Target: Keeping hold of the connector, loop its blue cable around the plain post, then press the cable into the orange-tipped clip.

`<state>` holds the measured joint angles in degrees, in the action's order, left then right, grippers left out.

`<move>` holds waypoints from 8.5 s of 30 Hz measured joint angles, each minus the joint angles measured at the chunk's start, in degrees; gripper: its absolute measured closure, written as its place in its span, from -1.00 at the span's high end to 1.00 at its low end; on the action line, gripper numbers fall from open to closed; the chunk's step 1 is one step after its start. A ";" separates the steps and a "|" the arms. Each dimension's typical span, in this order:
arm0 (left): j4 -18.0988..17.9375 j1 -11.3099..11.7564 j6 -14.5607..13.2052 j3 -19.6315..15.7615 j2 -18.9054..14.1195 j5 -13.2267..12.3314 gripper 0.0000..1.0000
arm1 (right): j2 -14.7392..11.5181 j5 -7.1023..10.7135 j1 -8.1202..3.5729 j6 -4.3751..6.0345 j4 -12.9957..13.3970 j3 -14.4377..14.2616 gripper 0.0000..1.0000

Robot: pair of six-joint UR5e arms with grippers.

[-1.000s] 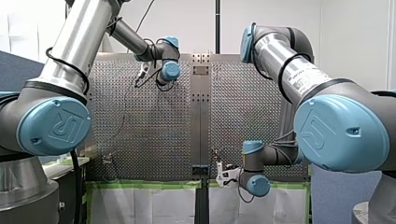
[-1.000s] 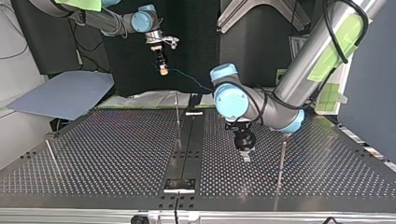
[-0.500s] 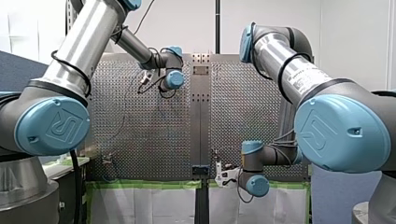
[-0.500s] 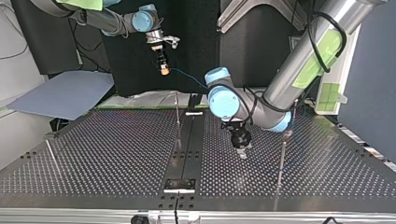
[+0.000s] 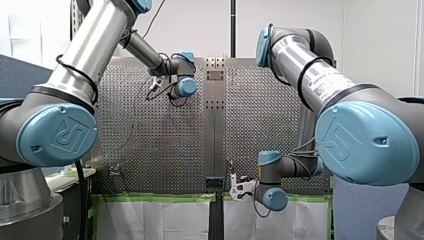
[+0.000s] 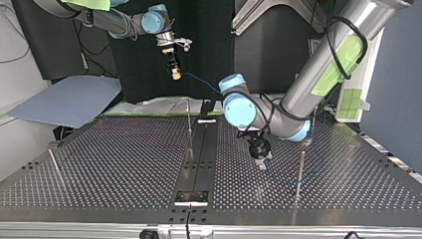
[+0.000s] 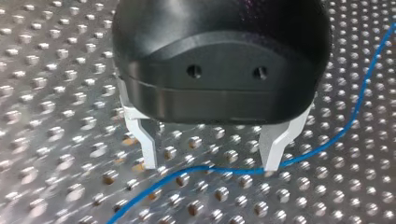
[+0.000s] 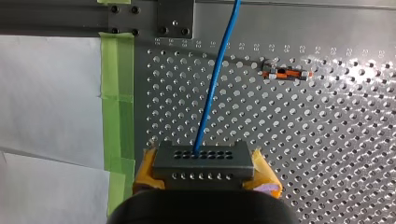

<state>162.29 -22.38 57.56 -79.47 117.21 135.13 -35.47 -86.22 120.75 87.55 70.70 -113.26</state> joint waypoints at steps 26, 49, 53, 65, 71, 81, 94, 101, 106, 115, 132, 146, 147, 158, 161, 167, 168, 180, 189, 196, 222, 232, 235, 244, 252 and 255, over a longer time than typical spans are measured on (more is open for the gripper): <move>1.16 -1.00 -1.30 -0.80 8.42 3.94 1.00 | 0.00 -0.02 0.24 0.00 -0.06 -0.05 -1.00; 1.17 -3.17 0.39 -1.44 15.03 1.71 1.00 | 0.00 0.07 0.39 0.00 -0.04 -0.01 -1.00; 1.16 -3.56 -0.21 -1.45 16.63 1.70 1.00 | 0.00 0.08 0.40 0.00 -0.03 -0.01 -1.00; 1.29 -4.52 -0.63 -1.42 21.00 1.85 1.00 | 0.00 0.08 0.41 -0.05 0.00 0.00 -1.00; 1.91 -4.64 -0.84 -1.39 24.40 1.79 1.00 | 0.00 0.08 0.41 -0.08 0.03 0.01 -1.00; 3.47 -5.10 0.64 -1.47 28.29 -1.06 1.00 | 0.00 0.08 0.42 -0.08 0.07 0.00 -1.00; 6.84 -4.93 6.07 -1.46 28.65 -8.07 1.00 | 0.01 0.07 0.49 -0.58 0.29 0.01 -1.00; 7.32 -4.96 9.58 -1.46 28.69 -11.61 1.00 | 0.00 0.08 0.73 -1.11 0.11 0.00 -1.00; 7.46 -4.92 12.20 -1.46 28.67 -14.26 1.00 | 0.00 0.07 0.89 -1.21 0.12 0.00 -1.00; 7.15 -4.92 16.96 -1.58 28.65 -19.00 1.00 | 0.00 0.08 1.02 -1.23 0.07 0.00 -1.00; 1.68 -3.63 26.21 -7.26 28.63 -28.26 1.00 | 0.00 0.08 1.02 -1.23 0.29 0.00 -1.00; -6.07 -3.42 33.95 -9.31 28.63 -35.99 1.00 | 0.01 0.07 1.22 -1.66 0.12 0.00 -1.00; -6.57 -3.39 34.46 -9.32 28.63 -36.49 1.00 | 0.01 0.08 1.22 -1.67 0.13 0.01 -1.00; -12.42 -2.60 40.32 -9.35 28.63 -42.37 1.00 | 0.07 0.07 1.23 -1.71 0.15 0.00 -1.00; -13.49 -2.57 41.07 -9.35 28.64 -42.93 1.00 | 0.08 0.07 1.23 -1.80 0.12 0.00 -1.00; -13.98 -2.57 40.81 -9.39 28.63 -42.41 0.51 | 0.07 0.08 1.23 -1.84 0.07 0.00 -1.00; -14.01 -2.56 40.71 -9.45 28.63 -42.36 0.36 | 0.07 0.07 1.23 -1.84 0.07 0.00 -1.00; -16.70 -2.19 37.70 -11.70 28.63 -41.65 -1.00 | 0.08 0.08 1.21 -1.84 0.07 -0.01 -1.00; -17.41 -2.01 36.32 -11.99 28.62 -43.36 -1.00 | 0.09 0.06 1.19 -1.84 0.07 -0.01 -1.00; -17.75 -2.00 35.16 -11.99 28.46 -43.33 -1.00 | 0.09 -0.13 0.82 -1.79 0.07 0.00 -1.00; -21.29 -2.01 35.10 -16.77 22.29 -42.01 -1.00 | -2.18 -2.34 -1.36 -1.63 -2.45 1.39 -1.00; -20.79 -3.20 32.00 -15.97 22.27 -38.61 -1.00 | -7.25 -2.14 -2.94 -1.02 -4.20 1.42 -1.00; -20.62 -3.62 32.03 -15.38 22.28 -38.45 -1.00 | -7.61 -2.10 -3.54 -0.90 -4.29 1.44 -1.00; -19.00 -5.08 33.02 -12.46 22.28 -37.02 -1.00 | -7.73 -1.85 -5.49 -0.94 -4.66 1.57 -1.00; -18.63 -6.55 33.53 -11.02 22.35 -33.76 -1.00 | -7.68 -1.77 -6.84 -1.58 -5.07 1.58 -1.00; -18.59 -6.76 33.38 -10.80 22.37 -32.93 -1.00 | -7.66 -1.79 -7.21 -1.64 -5.10 1.70 -1.00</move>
<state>143.70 -29.14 90.94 -90.27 139.58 102.20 -43.13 -88.00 113.55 85.91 65.60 -111.56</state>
